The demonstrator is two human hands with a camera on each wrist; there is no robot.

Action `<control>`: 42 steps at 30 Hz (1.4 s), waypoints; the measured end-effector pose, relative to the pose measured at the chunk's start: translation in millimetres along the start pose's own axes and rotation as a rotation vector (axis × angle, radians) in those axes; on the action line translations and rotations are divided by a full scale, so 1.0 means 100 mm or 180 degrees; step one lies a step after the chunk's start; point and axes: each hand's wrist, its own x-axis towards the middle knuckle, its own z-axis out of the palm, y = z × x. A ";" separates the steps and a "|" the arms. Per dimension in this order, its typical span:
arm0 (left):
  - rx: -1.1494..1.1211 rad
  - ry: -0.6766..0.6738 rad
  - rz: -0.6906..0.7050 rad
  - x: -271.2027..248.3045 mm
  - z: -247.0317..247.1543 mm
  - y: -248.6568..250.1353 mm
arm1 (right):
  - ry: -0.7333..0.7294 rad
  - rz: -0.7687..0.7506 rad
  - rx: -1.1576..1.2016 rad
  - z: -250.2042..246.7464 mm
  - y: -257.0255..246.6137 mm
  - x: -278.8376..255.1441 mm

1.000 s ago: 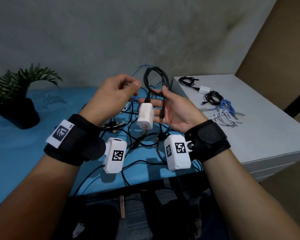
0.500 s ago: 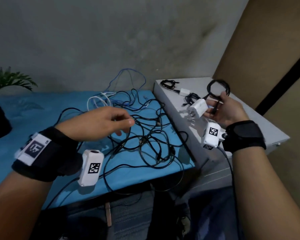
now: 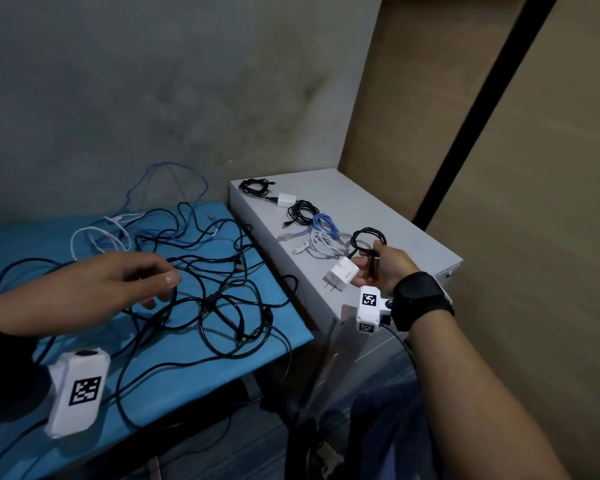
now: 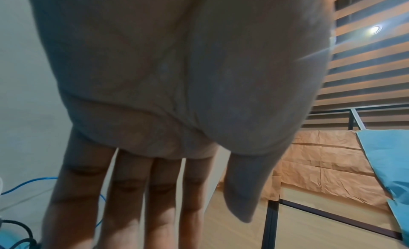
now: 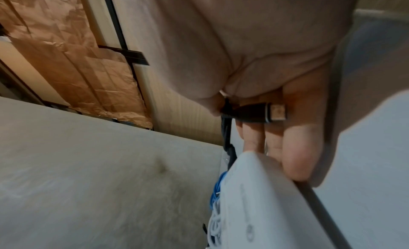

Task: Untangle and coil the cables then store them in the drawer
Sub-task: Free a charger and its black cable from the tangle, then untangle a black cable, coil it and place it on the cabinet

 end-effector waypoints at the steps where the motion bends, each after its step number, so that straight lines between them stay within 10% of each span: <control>1: 0.0002 -0.0014 0.0023 0.00 0.00 0.01 | 0.0006 0.0013 0.0012 -0.02 0.00 0.01; 8: 0.0044 0.0035 0.0113 0.07 0.05 -0.02 | 0.0335 -0.0292 -0.0620 -0.03 -0.01 0.06; 15: 0.0041 0.0040 0.0091 0.10 0.06 -0.04 | 0.1054 -0.0933 -0.2867 -0.03 -0.04 0.15; 22: -0.0012 0.0072 0.0140 0.15 0.11 0.01 | 0.0039 -0.0788 -0.4253 0.12 0.08 0.10; 32: 0.0035 -0.0035 0.0211 0.18 0.13 -0.05 | 0.0206 -0.0812 -0.4363 0.16 0.11 0.16; 42: -0.0080 0.0306 0.0445 0.24 0.08 0.00 | -0.0259 -0.2036 -0.3948 0.72 -0.04 -0.38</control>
